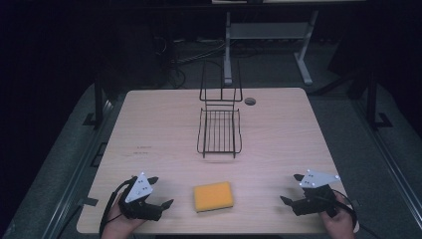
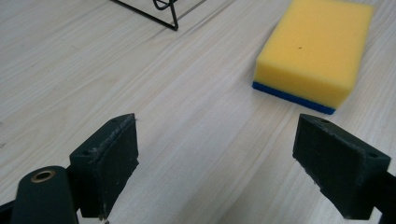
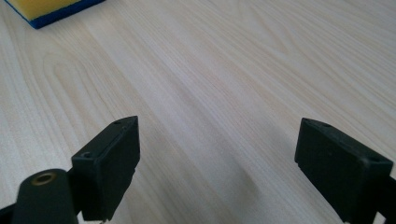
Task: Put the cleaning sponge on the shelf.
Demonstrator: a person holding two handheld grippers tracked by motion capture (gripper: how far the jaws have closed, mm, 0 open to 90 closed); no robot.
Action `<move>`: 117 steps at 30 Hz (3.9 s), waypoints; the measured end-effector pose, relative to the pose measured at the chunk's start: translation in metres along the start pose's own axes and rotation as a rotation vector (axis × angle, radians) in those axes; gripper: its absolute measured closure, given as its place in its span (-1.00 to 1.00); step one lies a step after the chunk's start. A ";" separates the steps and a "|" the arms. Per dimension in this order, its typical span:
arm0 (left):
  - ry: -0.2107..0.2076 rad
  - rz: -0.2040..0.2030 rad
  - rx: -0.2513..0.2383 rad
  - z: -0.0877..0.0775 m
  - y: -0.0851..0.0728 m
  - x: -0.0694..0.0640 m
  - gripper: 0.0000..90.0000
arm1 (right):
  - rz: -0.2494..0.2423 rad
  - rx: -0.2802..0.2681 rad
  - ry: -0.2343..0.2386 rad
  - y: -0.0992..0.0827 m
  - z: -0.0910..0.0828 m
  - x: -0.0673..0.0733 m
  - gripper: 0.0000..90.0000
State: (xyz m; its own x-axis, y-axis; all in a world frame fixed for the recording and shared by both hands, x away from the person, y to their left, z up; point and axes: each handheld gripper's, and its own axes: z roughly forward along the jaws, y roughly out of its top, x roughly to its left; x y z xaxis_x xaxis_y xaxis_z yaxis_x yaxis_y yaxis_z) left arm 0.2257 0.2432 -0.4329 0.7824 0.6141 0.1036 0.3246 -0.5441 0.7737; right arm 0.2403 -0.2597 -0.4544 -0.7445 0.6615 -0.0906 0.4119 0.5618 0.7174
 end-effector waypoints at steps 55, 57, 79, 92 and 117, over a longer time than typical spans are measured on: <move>-0.209 0.185 0.055 0.036 0.070 -0.031 -0.70 | -0.002 -0.011 0.005 0.000 -0.002 -0.001 -0.69; -0.218 0.190 0.063 0.038 0.071 -0.032 -0.70 | -0.003 -0.015 0.006 0.000 -0.002 0.000 -0.69; -0.269 0.226 0.115 0.058 0.079 -0.041 -0.70 | -0.006 -0.020 0.006 0.001 -0.004 0.001 -0.69; -0.294 0.250 0.149 0.071 0.082 -0.046 -0.70 | -0.014 -0.024 0.011 0.003 -0.003 0.002 -0.69; -0.318 0.281 0.239 0.098 0.086 -0.052 -0.70 | -0.019 -0.034 0.018 0.004 -0.003 0.003 -0.69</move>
State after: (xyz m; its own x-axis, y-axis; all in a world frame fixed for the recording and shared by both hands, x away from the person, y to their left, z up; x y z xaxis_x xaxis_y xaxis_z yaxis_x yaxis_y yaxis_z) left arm 0.2652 0.1084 -0.4329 0.9688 0.2395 0.0630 0.1611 -0.8027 0.5742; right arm 0.2381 -0.2574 -0.4497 -0.7611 0.6420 -0.0922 0.3800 0.5566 0.7388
